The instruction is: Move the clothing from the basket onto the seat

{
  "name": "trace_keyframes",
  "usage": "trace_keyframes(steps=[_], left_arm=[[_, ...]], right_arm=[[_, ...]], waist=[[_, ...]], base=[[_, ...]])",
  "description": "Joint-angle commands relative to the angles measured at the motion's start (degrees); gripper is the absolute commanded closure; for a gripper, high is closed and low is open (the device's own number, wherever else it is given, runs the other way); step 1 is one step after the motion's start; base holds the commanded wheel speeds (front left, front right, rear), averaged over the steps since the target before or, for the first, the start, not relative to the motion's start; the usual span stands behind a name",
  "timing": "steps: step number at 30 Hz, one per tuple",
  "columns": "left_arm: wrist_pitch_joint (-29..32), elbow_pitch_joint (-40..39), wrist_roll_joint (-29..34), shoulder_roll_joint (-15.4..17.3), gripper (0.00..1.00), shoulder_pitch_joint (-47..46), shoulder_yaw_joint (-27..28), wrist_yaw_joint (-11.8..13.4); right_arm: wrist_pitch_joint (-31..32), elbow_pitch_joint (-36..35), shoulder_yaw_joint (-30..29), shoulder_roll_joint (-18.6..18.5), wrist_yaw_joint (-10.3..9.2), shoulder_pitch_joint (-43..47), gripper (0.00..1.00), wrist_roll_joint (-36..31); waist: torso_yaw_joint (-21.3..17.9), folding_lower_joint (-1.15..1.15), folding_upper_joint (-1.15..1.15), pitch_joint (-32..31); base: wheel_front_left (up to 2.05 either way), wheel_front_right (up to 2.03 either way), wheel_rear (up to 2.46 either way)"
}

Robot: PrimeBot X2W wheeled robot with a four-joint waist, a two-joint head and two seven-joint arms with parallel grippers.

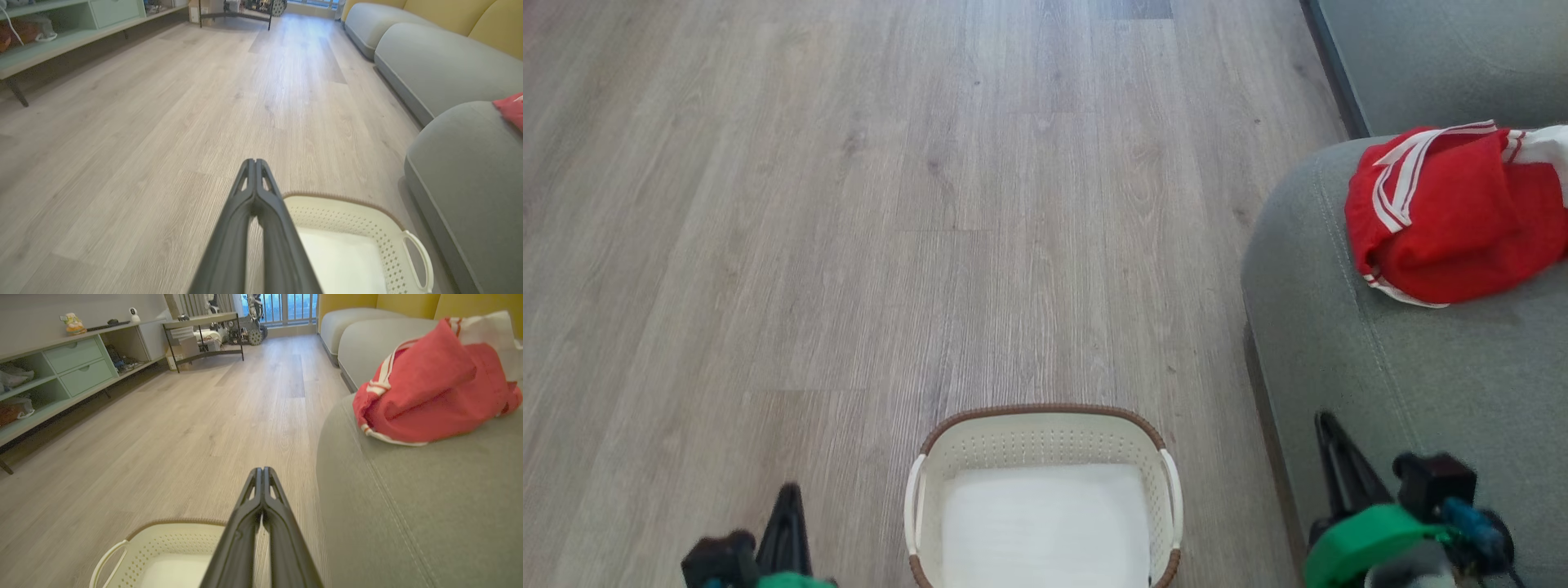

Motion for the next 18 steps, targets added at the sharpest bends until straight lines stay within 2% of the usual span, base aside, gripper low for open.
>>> trace_keyframes(steps=[1, 18], left_arm=[[0.2, 0.0, -0.8, -0.1, 1.00, -0.1, 0.2, -0.2], [2.8, 0.2, -10.5, -0.9, 1.00, -2.0, 2.9, -3.1]], right_arm=[[0.3, 0.0, -0.1, 0.0, 0.00, -0.1, 1.00, 0.9], [3.1, -0.8, -1.1, 0.0, 0.00, -0.9, 1.00, 12.1]], waist=[[0.0, 0.00, 0.00, 0.0], [-0.3, 0.00, 0.00, 0.4]], base=[[0.00, 0.00, 0.00], [0.00, 0.00, 0.00]])
